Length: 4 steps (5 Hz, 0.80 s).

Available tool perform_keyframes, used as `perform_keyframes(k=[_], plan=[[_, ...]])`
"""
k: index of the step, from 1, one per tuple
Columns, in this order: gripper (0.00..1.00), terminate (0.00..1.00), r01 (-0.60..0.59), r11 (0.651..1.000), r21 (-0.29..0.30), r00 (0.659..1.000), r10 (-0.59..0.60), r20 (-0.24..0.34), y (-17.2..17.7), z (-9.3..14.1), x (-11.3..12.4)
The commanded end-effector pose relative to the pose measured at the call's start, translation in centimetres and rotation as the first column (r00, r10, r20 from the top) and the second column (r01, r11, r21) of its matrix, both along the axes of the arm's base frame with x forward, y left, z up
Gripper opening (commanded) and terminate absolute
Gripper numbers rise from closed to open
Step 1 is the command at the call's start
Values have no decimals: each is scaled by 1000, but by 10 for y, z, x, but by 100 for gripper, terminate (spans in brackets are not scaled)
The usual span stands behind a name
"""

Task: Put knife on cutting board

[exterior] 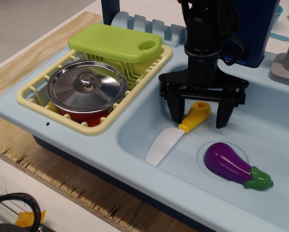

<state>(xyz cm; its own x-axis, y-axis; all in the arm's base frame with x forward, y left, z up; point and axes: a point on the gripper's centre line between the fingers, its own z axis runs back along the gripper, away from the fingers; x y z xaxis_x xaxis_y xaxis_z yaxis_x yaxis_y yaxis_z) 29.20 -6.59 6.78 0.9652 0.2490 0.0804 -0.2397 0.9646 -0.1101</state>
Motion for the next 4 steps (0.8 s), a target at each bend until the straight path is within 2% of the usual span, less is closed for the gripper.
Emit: perform_keyframes(k=[1,2,3,4], plan=[[0,0,78,997,-22,997,-77,16,3,-1,10],[0,0,142,990,-15,989,-141,43,0,2,10],[0,0,316,949,-15,944,-313,107,-5,12,10],[0,0,399,917,18,909,-398,125,-11,31,11]])
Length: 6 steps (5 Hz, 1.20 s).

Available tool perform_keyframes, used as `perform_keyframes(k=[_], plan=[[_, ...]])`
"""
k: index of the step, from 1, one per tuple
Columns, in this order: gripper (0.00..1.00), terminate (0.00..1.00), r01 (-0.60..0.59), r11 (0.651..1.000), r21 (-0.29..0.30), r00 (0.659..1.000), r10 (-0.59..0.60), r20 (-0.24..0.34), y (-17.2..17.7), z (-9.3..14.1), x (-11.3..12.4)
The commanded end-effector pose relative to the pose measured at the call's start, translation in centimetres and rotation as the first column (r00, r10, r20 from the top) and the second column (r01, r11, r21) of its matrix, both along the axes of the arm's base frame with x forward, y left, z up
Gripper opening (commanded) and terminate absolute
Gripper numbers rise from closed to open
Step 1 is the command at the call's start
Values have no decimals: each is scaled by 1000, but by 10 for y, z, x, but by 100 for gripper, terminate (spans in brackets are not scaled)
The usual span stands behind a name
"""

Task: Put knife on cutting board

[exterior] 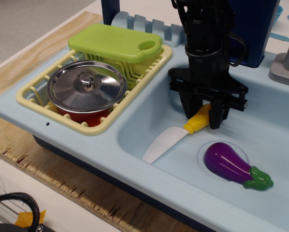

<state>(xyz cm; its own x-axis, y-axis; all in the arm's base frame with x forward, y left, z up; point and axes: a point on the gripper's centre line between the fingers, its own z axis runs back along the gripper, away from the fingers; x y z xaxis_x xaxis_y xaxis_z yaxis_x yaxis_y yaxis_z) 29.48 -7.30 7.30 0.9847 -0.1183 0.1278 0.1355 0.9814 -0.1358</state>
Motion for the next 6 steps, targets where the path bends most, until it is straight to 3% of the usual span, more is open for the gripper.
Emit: perform_keyframes(k=[1,3,4,6], plan=[[0,0,85,996,17,993,-87,79,-2,47,14],[0,0,169,978,122,984,-175,36,4,104,25],[0,0,222,963,152,973,-229,31,11,118,23],[0,0,263,955,137,959,-274,67,39,107,1]])
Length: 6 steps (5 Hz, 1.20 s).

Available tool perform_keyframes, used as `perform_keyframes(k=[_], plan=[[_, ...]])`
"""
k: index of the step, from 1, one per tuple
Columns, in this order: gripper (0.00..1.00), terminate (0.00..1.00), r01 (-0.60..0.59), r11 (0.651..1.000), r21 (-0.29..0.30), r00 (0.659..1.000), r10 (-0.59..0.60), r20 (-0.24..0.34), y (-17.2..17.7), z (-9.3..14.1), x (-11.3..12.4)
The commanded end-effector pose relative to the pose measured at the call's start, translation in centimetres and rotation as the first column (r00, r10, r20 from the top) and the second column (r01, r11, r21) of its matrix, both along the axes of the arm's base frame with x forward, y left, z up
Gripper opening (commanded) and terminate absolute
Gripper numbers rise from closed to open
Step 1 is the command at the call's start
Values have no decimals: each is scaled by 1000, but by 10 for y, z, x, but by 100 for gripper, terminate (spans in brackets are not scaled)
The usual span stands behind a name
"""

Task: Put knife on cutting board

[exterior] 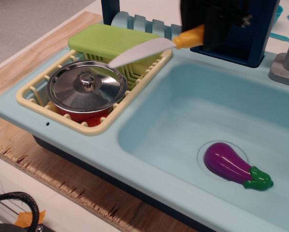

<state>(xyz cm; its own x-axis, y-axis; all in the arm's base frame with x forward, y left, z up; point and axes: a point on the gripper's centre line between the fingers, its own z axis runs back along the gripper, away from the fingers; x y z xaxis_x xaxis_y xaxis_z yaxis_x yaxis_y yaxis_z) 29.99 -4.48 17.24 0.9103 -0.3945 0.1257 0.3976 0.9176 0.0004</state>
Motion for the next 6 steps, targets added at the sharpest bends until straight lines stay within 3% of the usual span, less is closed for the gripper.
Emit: perform_keyframes(k=[1,4,5,6], plan=[[0,0,8,1000,-23,997,-6,73,26,1,-16],[0,0,133,991,13,981,-134,140,69,6,11],[0,0,104,995,-1,988,-104,112,83,1,24],[0,100,126,992,-8,985,-124,122,98,-4,32]])
